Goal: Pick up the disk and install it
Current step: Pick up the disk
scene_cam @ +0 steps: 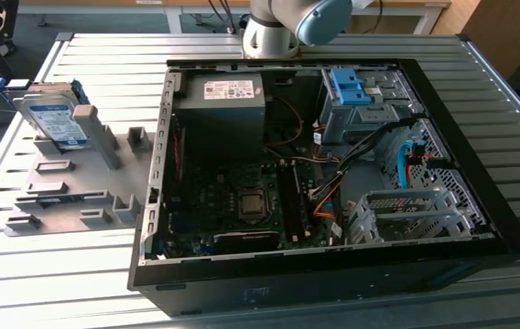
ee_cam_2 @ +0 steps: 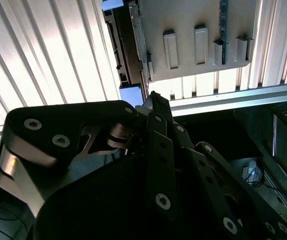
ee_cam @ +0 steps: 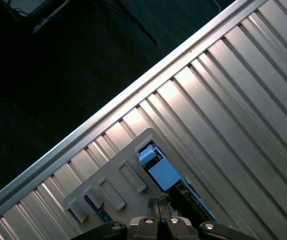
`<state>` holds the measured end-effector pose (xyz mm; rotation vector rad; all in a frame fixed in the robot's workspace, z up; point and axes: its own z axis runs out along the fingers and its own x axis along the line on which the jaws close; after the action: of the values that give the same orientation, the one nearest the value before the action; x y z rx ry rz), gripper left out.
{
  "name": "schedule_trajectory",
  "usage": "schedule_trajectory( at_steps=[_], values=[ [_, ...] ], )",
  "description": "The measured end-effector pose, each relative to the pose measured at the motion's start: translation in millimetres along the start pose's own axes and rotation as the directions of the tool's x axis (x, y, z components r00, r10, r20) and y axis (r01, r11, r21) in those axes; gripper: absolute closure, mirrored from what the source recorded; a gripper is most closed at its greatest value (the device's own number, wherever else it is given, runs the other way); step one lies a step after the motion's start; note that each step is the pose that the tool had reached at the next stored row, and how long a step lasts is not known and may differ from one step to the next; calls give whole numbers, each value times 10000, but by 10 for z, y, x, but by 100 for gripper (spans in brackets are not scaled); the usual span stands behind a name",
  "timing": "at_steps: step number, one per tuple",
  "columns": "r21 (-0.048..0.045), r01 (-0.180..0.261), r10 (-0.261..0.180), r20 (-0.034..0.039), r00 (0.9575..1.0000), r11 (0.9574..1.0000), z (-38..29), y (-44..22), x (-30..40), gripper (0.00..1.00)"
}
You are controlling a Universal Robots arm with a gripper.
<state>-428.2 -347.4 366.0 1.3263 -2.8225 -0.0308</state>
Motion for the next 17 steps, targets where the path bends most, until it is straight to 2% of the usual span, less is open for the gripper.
schedule_trajectory(
  at_steps=[17],
  values=[
    [6, 510, -510, -14, 9987, 9987, 0, 0, 0, 89]
  ],
)
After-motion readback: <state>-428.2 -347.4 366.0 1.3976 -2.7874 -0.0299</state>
